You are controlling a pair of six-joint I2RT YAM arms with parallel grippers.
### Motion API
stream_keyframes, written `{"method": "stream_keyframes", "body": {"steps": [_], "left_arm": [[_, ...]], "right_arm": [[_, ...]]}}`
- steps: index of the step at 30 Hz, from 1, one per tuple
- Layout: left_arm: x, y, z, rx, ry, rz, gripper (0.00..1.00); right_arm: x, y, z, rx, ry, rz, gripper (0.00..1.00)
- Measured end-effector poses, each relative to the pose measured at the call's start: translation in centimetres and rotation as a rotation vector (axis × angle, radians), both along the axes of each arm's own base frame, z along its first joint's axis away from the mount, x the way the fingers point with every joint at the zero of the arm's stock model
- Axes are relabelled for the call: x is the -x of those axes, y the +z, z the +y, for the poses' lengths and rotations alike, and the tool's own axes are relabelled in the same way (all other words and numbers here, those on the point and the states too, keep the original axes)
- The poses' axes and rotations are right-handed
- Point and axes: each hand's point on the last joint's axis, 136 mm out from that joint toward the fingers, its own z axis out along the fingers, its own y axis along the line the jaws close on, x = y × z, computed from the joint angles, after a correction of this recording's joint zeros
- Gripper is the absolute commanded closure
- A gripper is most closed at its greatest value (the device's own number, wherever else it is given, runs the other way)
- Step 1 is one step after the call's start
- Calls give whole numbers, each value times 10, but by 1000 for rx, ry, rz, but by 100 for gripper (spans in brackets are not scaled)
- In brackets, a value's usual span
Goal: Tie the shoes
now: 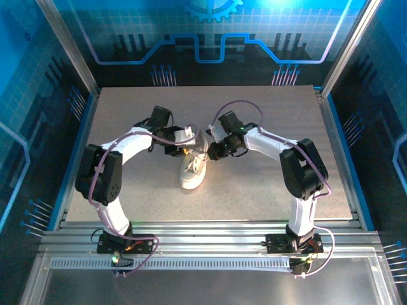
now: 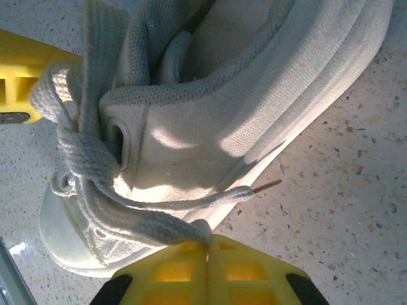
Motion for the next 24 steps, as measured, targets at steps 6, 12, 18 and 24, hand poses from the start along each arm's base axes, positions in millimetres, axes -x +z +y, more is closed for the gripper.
{"method": "stream_keyframes", "body": {"steps": [6,12,18,24], "left_arm": [[9,-10,-1,-17,-26,4,44],[24,-11,-6,-30,-63,-33,71],[25,-4,-10,-35,-63,-73,100],[22,-1,-6,-49,-30,-82,100]], "right_arm": [[-2,1,0,7,-3,-5,100],[-4,3,0,8,1,-16,100],[-2,1,-2,20,9,-15,100],[-1,-1,-5,34,12,-10,100]]}}
